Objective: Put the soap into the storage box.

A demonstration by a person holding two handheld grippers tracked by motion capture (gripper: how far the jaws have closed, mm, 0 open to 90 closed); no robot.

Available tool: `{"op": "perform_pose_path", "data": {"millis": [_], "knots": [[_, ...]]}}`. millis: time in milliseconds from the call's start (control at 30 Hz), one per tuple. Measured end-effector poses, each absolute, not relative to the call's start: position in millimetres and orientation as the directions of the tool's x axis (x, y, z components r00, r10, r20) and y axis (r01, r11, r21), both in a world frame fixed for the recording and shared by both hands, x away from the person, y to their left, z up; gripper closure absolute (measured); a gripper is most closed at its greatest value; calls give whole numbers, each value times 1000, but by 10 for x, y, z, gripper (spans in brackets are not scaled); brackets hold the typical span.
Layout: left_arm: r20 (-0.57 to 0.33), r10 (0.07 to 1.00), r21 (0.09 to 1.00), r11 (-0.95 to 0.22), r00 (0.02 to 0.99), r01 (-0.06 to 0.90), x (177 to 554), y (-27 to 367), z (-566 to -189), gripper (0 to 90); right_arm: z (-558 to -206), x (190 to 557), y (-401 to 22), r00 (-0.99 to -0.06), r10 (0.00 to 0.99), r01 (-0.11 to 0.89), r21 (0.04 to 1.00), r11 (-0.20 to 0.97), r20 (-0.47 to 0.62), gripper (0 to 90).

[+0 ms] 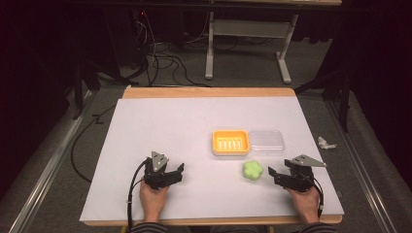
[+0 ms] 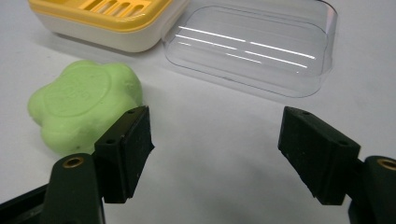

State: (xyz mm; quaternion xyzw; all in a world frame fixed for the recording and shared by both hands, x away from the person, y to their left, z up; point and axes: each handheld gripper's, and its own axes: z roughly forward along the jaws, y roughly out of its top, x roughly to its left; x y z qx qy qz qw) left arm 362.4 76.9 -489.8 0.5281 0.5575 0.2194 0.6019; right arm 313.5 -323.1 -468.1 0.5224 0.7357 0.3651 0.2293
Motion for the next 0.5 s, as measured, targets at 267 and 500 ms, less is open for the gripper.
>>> {"op": "perform_pose_path", "data": {"millis": [267,500], "knots": [[-434,856,883,343,281,320,3622,765,-4901,190,-4649,3042,-3133,-387,921,602,766,225,34,271],[-431,858,885,342,279,316,3622,761,-4902,189,-4591,2987,-2989,-457,889,589,754,291,13,253]]}}
